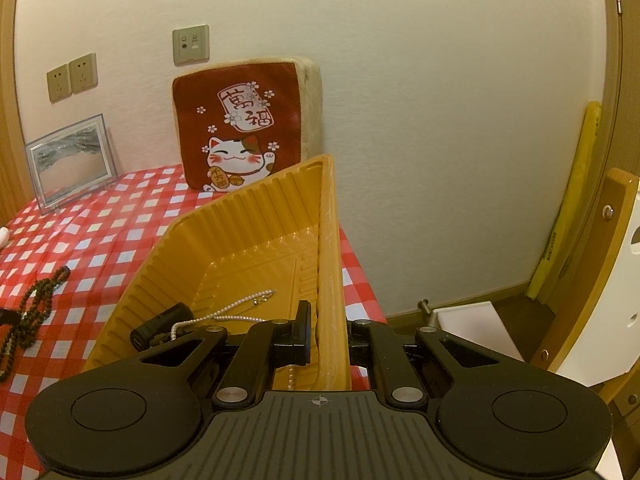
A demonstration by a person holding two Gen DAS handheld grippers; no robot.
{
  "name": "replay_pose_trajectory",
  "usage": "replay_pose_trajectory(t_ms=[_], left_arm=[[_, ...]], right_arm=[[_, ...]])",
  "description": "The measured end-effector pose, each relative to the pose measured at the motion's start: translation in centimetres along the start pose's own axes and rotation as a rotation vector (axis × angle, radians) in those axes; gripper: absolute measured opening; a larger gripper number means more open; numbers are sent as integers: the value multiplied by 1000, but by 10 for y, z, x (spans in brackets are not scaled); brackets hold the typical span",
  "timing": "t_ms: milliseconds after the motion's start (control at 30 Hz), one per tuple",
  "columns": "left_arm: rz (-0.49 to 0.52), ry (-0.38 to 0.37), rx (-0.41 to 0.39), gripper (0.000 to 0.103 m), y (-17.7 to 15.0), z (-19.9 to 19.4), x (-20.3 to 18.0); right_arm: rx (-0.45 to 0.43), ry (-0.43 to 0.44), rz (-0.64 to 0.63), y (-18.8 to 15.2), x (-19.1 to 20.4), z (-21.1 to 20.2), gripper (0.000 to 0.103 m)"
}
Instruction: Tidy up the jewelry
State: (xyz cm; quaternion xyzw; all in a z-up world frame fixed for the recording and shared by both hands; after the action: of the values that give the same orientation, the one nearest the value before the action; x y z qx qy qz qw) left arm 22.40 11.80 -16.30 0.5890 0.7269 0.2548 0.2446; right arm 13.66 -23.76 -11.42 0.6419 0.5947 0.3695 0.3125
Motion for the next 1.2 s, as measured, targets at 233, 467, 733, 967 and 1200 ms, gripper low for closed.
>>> replay_pose_trajectory(t_ms=[233, 467, 733, 967, 1200], left_arm=[[64, 17, 16, 39, 14, 34, -8], [91, 17, 20, 24, 15, 48, -11], [102, -6, -5, 6, 21, 33, -7], [93, -50, -111, 6, 45, -23, 4], [101, -100, -269, 6, 88, -105, 7]], right_arm=[[6, -4, -1, 0, 0, 0, 9], [9, -7, 1, 0, 0, 1, 9], [11, -7, -2, 0, 0, 2, 9], [9, -4, 1, 0, 0, 2, 9], [3, 6, 1, 0, 0, 0, 9]])
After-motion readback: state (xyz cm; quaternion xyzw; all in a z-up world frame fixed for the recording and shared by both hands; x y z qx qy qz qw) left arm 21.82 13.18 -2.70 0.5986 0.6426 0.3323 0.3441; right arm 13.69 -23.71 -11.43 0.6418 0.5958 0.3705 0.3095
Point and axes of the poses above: each gripper's, at about its wrist camera, not at the fingertips, and z roughly the way its jaws point, x to its left, y to its top, the point moved 6 cm from there along z, roughly the way its jaws point, and after that the axes turned 5 degrees about y, right-handed, at the moved point
